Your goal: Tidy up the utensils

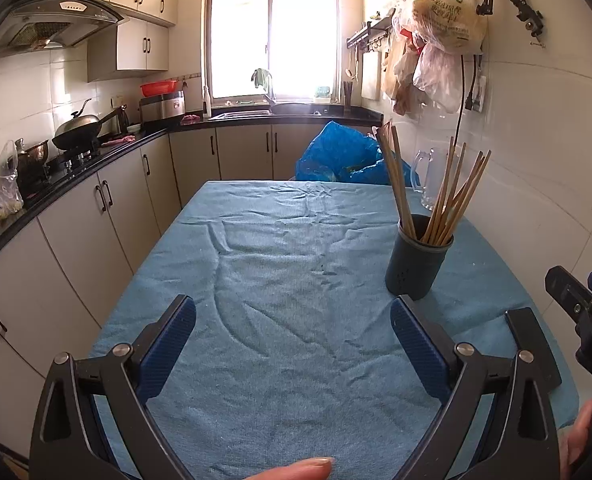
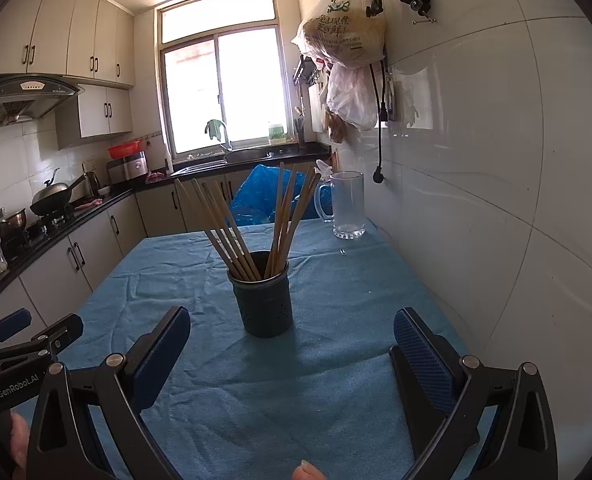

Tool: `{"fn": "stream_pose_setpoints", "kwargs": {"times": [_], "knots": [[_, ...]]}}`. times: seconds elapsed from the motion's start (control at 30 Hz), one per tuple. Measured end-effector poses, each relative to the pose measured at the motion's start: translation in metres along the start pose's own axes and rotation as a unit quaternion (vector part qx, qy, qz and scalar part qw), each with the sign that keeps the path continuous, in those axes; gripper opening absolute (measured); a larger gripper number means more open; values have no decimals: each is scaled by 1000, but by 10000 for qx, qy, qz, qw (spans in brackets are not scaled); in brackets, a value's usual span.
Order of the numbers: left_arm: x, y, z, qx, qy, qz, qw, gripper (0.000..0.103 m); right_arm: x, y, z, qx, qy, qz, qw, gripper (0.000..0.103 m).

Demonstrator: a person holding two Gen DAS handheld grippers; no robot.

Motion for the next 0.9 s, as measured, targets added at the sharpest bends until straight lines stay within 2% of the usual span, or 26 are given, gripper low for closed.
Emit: {"fn": "stream_pose_setpoints", "kwargs": {"times": [0.9], "knots": [[8,7,-1,-8,-39,-118,9999,97,8,6,-4,21,-99,-183,9998,103]]}}
Point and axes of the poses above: each gripper's, at about its wrist camera, not at the fingertips, and y roughly the way its jaws point, z to its right, x to its underside, the point moved 4 cm from there along y, roughly the way its jaws point, and after that the axes turned 2 degrees about z, right-handed, at the moved point
